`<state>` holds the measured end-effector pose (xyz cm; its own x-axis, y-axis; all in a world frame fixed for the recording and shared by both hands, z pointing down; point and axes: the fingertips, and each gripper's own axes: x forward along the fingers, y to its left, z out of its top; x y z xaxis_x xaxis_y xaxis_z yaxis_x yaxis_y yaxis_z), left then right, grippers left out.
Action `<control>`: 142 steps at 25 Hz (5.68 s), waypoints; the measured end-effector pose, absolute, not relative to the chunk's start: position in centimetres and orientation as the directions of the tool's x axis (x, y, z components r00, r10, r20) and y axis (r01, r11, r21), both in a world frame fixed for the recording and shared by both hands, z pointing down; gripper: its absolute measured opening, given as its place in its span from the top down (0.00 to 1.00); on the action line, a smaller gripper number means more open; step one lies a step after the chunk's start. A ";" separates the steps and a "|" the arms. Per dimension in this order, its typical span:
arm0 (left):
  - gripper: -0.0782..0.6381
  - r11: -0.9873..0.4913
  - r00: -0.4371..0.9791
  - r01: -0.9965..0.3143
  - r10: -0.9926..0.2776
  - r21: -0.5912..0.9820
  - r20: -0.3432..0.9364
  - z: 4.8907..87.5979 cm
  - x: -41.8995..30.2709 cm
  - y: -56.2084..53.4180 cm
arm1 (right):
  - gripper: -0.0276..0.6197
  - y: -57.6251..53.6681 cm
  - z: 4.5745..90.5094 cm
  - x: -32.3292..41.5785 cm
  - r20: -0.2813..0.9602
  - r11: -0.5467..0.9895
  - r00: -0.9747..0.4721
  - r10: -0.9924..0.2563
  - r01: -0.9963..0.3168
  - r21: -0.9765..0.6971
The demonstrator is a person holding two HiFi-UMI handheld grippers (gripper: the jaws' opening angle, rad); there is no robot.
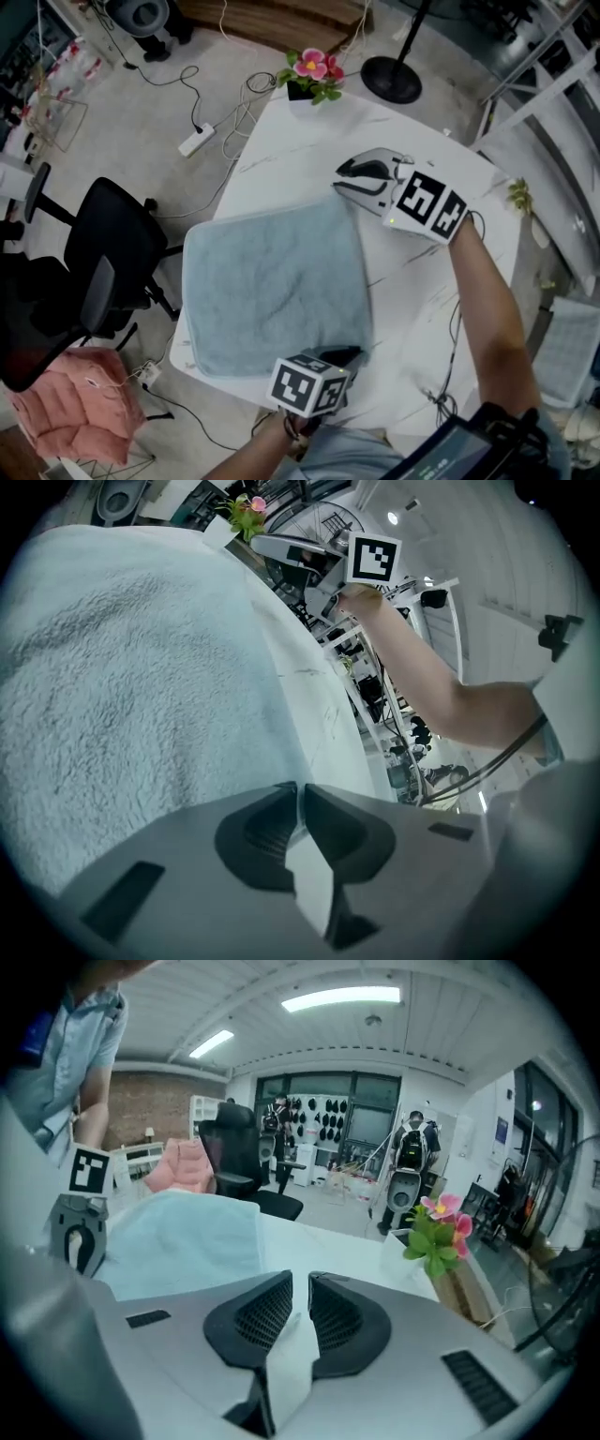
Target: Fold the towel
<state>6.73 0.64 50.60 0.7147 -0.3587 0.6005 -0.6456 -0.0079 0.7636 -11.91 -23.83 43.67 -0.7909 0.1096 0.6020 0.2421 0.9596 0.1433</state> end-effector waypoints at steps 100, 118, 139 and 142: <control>0.58 -0.252 0.683 -0.613 -0.645 0.748 0.342 36.8 -9.5 15.8 | 0.89 -1.9 45.4 -2.7 0.785 0.843 -0.461 -0.414 -0.519 0.141; 0.58 -0.238 0.685 -0.599 -0.646 0.764 0.336 37.5 -7.9 16.1 | 0.81 1.5 49.6 -5.0 0.808 0.913 -0.508 -0.300 -0.397 0.089; 0.60 -0.221 0.692 -0.604 -0.622 0.766 0.366 39.0 -7.7 13.7 | 0.87 5.0 46.2 -1.7 0.734 0.931 -0.676 -0.059 -0.302 -0.203; 0.60 -0.219 0.680 -0.632 -0.617 0.743 0.397 40.5 -7.1 12.9 | 0.86 7.8 45.3 -2.5 0.701 0.950 -0.713 -0.013 -0.226 -0.213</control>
